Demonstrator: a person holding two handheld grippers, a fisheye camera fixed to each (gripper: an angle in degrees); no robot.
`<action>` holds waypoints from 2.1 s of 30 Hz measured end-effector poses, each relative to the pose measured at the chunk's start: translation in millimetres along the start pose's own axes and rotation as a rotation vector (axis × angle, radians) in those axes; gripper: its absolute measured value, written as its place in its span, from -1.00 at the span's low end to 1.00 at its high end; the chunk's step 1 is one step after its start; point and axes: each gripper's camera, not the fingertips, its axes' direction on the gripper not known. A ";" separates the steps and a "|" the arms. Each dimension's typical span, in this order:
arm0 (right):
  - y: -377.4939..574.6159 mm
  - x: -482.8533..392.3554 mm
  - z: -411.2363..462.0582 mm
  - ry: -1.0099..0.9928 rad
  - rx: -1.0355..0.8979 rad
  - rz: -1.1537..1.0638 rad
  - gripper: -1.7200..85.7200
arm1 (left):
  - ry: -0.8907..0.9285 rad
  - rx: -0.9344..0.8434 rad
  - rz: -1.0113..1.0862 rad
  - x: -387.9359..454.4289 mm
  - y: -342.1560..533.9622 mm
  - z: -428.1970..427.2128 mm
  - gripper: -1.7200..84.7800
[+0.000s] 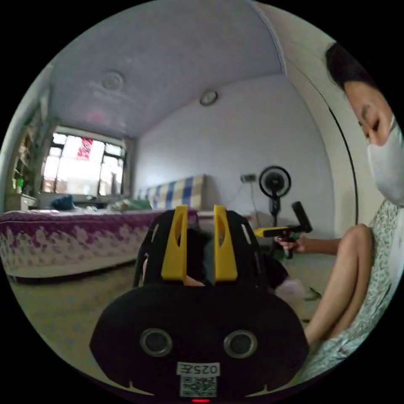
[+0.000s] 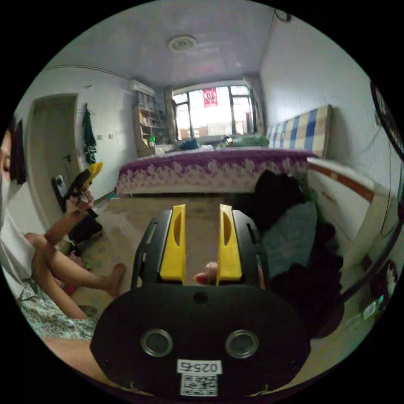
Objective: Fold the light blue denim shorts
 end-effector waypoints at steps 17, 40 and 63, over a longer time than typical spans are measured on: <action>146.2 64.8 325.6 0.501 -0.836 -0.489 -0.64 | -0.021 -0.428 -0.290 27.3 242.1 148.5 -0.73; 176.6 -6.7 251.9 0.208 -0.519 -0.475 -0.98 | 0.526 -0.903 -1.172 -145.8 455.0 469.8 -0.84; 179.0 250.9 282.0 -0.608 -0.343 0.730 -0.62 | -0.151 -0.859 -0.558 -175.1 283.8 220.0 -0.71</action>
